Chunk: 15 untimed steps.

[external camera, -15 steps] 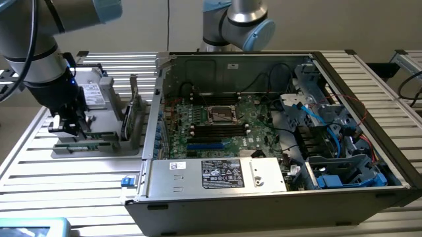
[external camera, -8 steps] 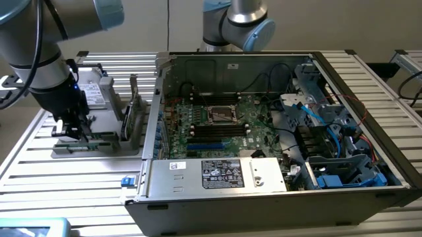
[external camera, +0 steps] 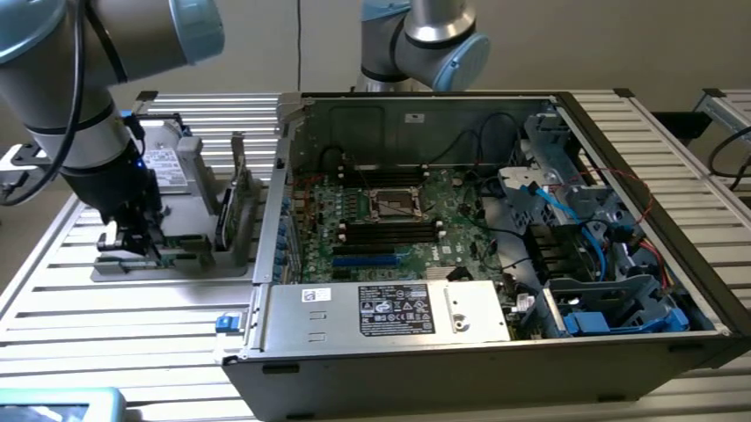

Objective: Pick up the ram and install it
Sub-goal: 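Pick up the ram and move it above insertion slot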

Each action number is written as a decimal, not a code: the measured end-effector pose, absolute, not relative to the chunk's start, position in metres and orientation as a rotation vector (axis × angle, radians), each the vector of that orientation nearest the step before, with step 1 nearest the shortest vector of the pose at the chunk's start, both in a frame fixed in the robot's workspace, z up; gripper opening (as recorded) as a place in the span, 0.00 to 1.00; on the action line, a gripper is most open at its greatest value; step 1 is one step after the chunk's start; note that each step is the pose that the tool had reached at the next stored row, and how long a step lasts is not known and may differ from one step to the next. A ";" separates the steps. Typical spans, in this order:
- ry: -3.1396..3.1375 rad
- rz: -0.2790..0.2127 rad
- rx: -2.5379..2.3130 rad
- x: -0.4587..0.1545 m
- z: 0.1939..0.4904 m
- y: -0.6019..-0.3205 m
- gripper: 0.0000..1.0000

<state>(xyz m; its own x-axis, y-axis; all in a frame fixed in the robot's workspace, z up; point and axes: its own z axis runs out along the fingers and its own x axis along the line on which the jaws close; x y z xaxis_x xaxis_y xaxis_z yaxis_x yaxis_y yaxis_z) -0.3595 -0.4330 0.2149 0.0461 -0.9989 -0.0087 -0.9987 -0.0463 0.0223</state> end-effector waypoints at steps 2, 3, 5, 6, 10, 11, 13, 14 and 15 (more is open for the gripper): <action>-2.163 -0.034 2.265 -0.359 0.213 -0.433 0.36; -2.163 -0.034 2.265 -0.359 0.212 -0.433 0.36; -2.162 -0.034 2.265 -0.359 0.210 -0.433 0.36; -2.162 -0.034 2.265 -0.359 0.209 -0.433 0.36; -2.163 -0.034 2.265 -0.359 0.205 -0.433 0.36; -2.162 -0.034 2.265 -0.359 0.204 -0.433 0.36; -2.162 -0.034 2.265 -0.359 0.202 -0.433 0.36; -2.162 -0.034 2.265 -0.359 0.201 -0.433 0.36; -2.163 -0.034 2.265 -0.359 0.200 -0.433 0.36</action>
